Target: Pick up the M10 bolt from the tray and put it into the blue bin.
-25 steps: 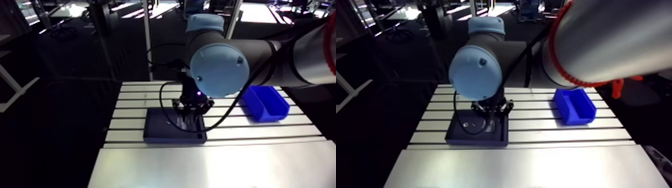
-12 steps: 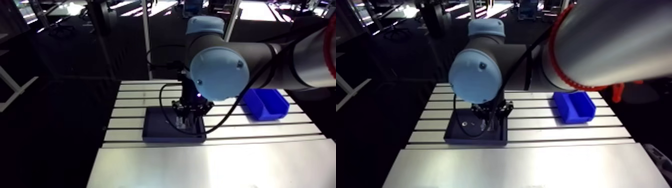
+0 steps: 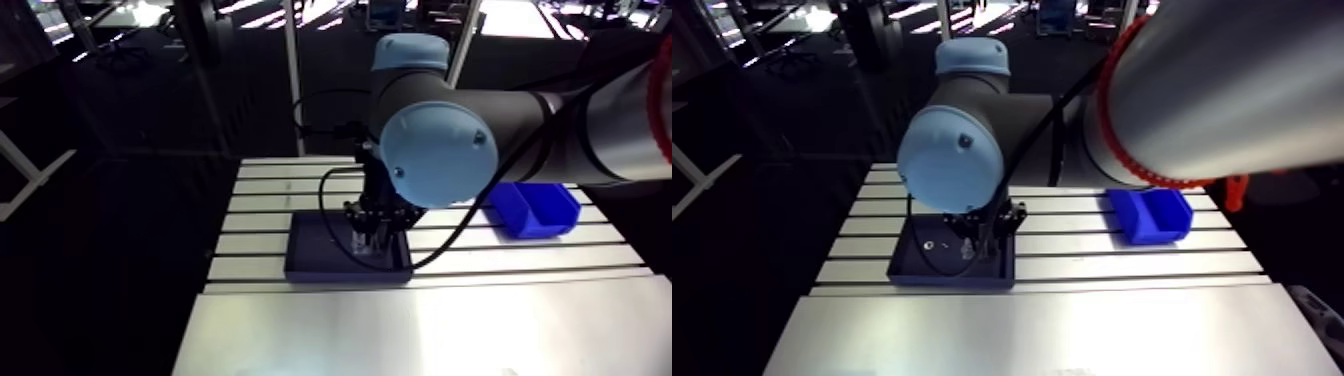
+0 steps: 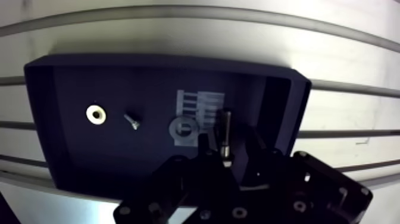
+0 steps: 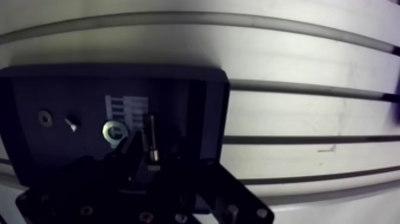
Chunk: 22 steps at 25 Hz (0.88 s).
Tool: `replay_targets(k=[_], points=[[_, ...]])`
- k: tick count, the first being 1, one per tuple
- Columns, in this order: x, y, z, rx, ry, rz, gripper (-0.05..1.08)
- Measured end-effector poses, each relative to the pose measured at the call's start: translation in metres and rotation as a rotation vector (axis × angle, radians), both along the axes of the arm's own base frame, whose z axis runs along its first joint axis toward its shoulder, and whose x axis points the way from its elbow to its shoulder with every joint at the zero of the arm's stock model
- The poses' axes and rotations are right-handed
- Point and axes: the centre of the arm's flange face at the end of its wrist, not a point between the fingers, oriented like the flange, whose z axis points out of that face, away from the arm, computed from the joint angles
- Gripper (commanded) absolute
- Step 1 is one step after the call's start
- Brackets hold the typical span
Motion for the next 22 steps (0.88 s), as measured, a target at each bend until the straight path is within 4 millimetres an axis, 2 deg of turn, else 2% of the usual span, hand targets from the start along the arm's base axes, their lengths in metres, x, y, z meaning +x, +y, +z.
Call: replay_targets(k=[8, 10, 13, 15, 18, 22], points=[[0.0006, 0.0, -0.0018, 0.0, -0.003, -0.001, 0.66], [0.0009, -0.0001, -0.0022, 0.0, -0.004, -0.001, 0.73], [0.001, -0.0002, -0.0024, -0.001, -0.005, -0.001, 0.75], [0.0013, -0.0002, -0.0026, -0.001, -0.005, -0.002, 0.82], [0.002, -0.0003, -0.0033, -0.002, -0.007, -0.002, 0.83], [0.0026, -0.0003, -0.0035, -0.002, -0.008, -0.003, 0.93]])
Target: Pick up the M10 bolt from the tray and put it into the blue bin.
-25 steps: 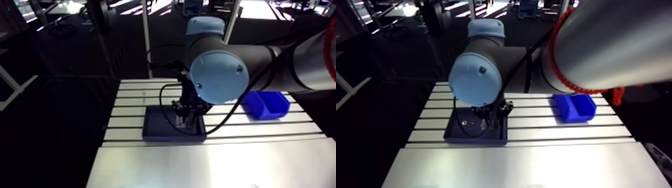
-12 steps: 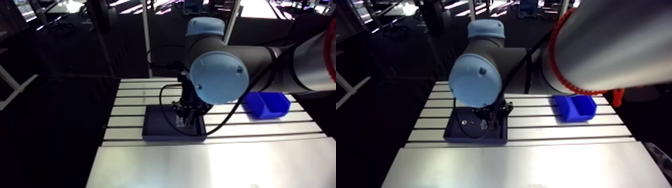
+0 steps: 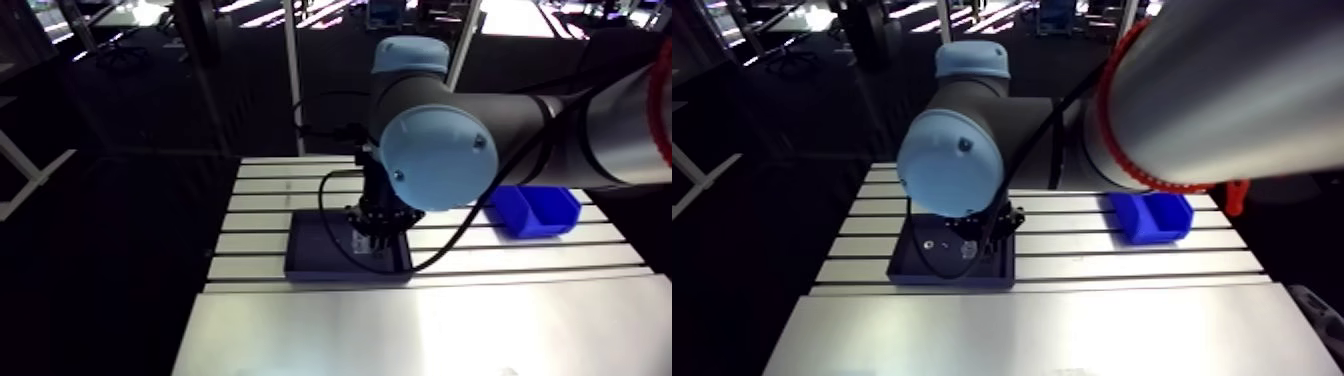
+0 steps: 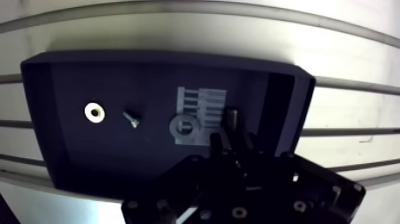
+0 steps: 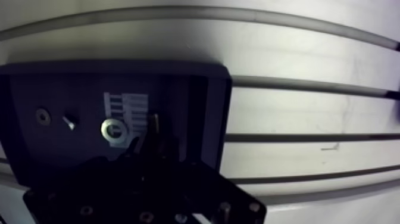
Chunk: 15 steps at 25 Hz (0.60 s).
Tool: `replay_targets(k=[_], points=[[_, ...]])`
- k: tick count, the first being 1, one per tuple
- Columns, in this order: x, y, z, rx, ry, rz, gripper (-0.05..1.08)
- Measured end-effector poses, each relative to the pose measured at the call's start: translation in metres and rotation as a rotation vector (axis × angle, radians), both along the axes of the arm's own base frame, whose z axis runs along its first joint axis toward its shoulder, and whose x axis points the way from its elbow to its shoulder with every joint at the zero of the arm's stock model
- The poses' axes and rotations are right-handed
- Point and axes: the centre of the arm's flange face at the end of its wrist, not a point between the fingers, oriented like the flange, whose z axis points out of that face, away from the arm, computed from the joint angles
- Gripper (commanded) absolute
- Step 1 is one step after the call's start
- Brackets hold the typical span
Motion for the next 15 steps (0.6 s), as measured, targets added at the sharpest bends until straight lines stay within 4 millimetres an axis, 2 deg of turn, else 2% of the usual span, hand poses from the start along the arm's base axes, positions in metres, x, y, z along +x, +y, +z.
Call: replay_targets(k=[3, 7, 11, 15], points=[[0.0, 0.0, 0.0, -0.001, 0.0, -0.001, 1.0], [-0.001, 0.0, 0.002, -0.004, 0.008, -0.002, 1.04], [-0.004, -0.001, 0.013, -0.005, 0.028, 0.001, 1.06], [-0.005, -0.002, 0.034, -0.004, 0.041, 0.003, 1.07]])
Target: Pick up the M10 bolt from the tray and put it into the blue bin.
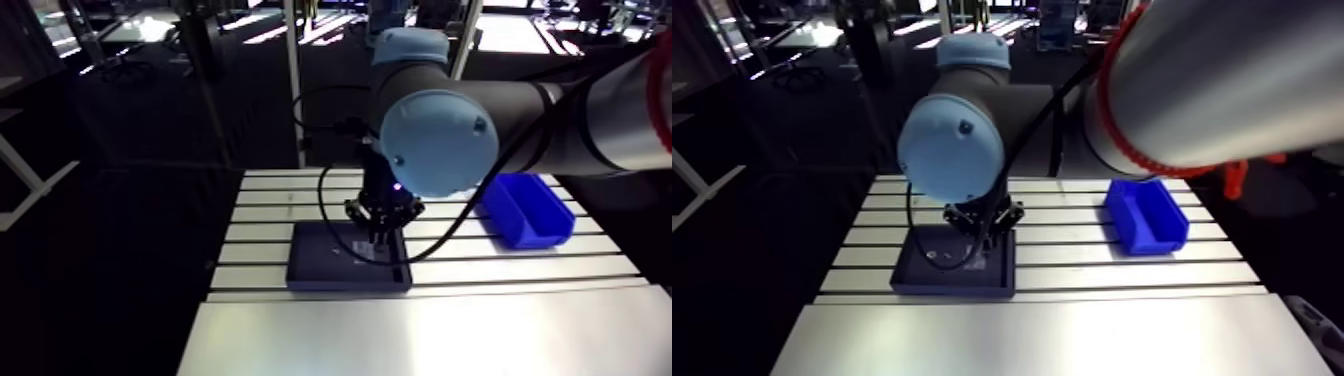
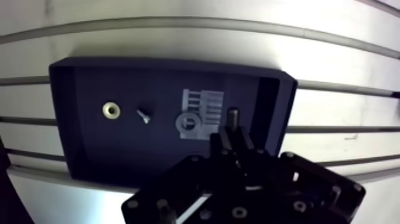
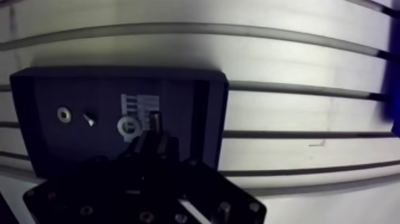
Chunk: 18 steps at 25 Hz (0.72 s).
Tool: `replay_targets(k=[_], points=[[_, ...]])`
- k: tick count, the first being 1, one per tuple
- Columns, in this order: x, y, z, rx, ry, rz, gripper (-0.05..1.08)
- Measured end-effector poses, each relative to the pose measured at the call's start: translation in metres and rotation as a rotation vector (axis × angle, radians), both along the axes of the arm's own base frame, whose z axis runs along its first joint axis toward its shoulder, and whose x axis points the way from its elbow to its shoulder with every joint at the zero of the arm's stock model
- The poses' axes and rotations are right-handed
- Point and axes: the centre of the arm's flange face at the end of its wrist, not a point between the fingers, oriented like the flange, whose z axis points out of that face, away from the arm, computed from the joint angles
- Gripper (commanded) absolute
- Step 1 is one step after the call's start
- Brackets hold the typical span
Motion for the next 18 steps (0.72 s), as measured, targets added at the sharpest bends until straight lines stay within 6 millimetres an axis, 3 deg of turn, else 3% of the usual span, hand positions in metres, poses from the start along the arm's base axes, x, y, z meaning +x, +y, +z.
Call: replay_targets(k=[4, 11, 18], points=[[0.002, -0.001, 0.028, 0.0, -0.003, 0.002, 1.07], [0.005, 0.001, 0.095, -0.001, -0.031, 0.029, 1.07], [-0.006, 0.02, 0.155, -0.014, -0.048, 0.155, 1.07]])
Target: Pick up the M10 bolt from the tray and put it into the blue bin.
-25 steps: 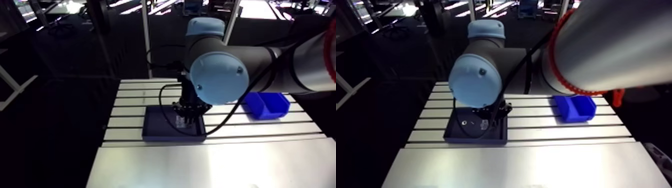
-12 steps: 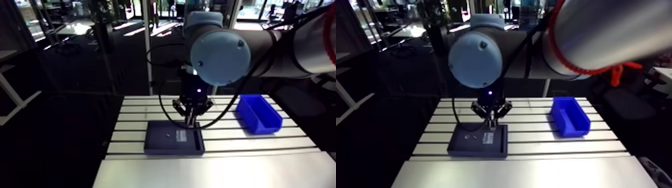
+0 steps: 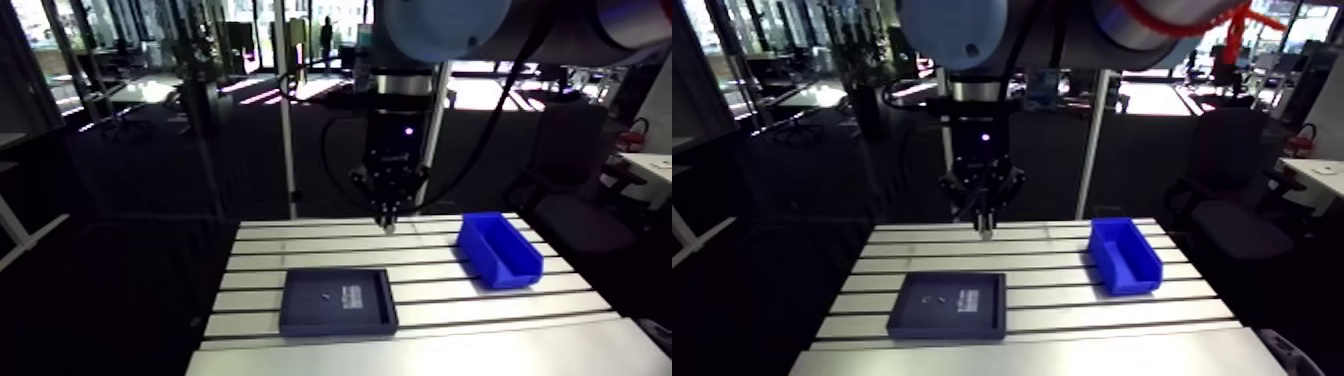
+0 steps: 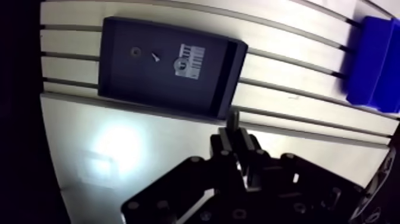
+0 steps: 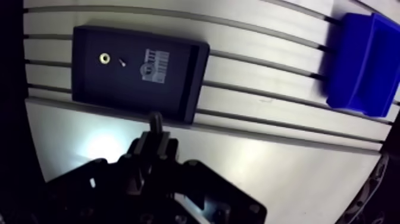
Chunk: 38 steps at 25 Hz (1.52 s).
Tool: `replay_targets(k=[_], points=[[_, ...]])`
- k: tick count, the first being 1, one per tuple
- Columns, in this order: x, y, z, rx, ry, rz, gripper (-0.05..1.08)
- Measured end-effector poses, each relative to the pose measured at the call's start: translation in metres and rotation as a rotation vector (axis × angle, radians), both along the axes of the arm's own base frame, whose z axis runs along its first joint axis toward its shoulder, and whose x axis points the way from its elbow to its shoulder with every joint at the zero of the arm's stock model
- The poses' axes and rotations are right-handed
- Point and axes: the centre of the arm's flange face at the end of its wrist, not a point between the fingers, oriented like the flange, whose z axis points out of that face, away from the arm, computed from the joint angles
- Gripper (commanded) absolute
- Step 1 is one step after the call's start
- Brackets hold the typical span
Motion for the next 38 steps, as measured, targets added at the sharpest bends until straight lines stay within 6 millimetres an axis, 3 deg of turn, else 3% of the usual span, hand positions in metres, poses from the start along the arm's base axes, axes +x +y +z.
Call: replay_targets(k=[8, 17, 24, 30, 38], points=[[-0.024, 0.041, 0.057, -0.04, 0.026, 0.353, 1.07], [-0.037, 0.112, 0.089, -0.084, 0.048, 0.864, 1.07], [-0.033, 0.175, 0.096, -0.109, 0.047, 1.166, 1.06], [-0.034, 0.227, 0.087, -0.123, 0.049, 1.359, 1.06], [-0.051, 0.256, 0.064, -0.096, 0.064, 1.458, 1.06]])
